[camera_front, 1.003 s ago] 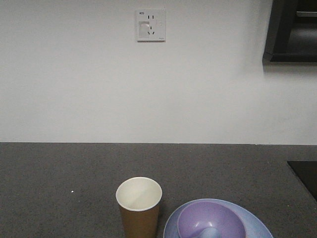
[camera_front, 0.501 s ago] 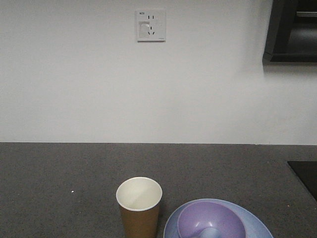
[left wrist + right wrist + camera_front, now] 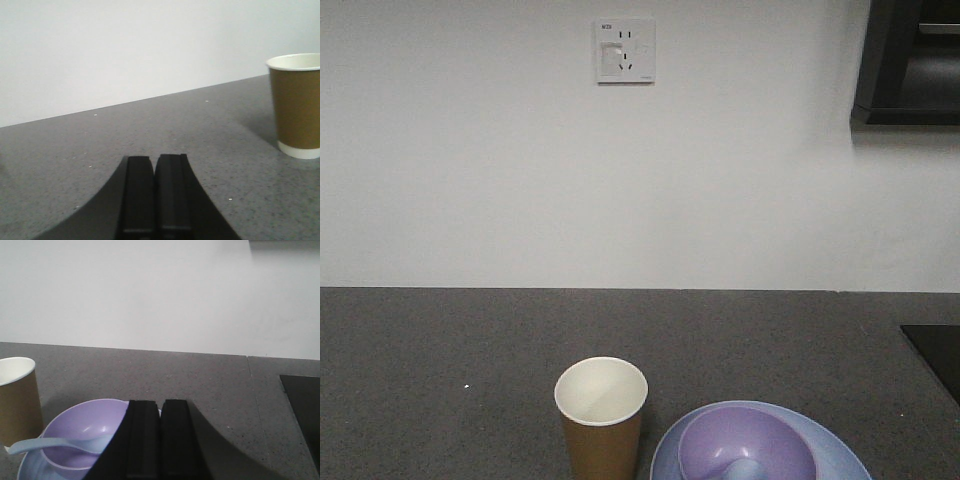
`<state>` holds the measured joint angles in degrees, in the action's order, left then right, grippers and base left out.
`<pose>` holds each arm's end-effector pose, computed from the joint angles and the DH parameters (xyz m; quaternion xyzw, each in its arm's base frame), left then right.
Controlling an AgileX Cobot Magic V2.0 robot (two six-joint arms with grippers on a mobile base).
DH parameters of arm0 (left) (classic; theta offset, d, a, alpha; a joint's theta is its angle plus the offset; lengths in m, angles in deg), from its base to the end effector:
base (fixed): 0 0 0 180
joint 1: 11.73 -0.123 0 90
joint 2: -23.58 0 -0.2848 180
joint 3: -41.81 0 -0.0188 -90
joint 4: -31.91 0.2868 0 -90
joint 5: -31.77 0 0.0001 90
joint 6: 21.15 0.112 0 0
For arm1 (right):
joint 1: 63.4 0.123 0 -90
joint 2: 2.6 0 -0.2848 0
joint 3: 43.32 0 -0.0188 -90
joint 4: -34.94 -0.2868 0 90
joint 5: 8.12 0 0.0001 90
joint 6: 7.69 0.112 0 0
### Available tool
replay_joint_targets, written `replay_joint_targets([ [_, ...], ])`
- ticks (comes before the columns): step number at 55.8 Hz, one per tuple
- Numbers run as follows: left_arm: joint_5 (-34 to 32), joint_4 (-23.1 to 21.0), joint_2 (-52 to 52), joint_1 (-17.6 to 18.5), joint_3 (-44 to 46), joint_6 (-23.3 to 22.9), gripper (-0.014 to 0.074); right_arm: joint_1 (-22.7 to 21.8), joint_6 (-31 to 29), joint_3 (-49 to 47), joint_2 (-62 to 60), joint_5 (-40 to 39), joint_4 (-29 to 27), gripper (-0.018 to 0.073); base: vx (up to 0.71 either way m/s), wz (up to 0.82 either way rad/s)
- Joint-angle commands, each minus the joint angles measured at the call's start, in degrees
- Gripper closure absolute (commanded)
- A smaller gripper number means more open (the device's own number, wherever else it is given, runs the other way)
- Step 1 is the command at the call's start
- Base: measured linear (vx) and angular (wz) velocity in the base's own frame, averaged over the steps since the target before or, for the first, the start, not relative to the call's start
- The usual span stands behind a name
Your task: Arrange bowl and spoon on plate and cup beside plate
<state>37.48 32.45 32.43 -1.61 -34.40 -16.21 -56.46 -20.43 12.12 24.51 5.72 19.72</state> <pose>0.1129 -0.0200 0.2086 0.0963 0.7053 -0.0281 0.7018 0.1377 0.0239 0.2970 -0.0526 0.7408 0.0758 0.6654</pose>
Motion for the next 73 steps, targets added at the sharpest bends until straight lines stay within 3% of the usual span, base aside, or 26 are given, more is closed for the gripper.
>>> replay_joint_targets([
  [1, -5.10, -0.54, -2.94, -2.74, -1.31, -0.14, 0.0602, 0.03, -0.55, -1.55, 0.41, -4.79, -0.18, 0.0564, 0.00, 0.00],
  [63, -3.20, -0.12, -2.58, -3.51, -1.07, -0.15, 0.0602, 0.03, -0.99, -1.55, 0.32, -4.99, 0.22, 0.0565, 0.00, 0.00],
  [67, -3.20, -0.12, -2.58, -3.51, -1.07, -0.15, 0.0602, 0.03, -0.78, -0.95, 0.44, -5.22, 1.52, 0.0565, 0.00, 0.00],
  [73, -3.20, -0.12, -2.58, -3.51, -1.07, -0.15, 0.0602, -0.60, 1.73, 2.29, -0.53, -5.52, 7.80, 0.0565, 0.00, 0.00],
])
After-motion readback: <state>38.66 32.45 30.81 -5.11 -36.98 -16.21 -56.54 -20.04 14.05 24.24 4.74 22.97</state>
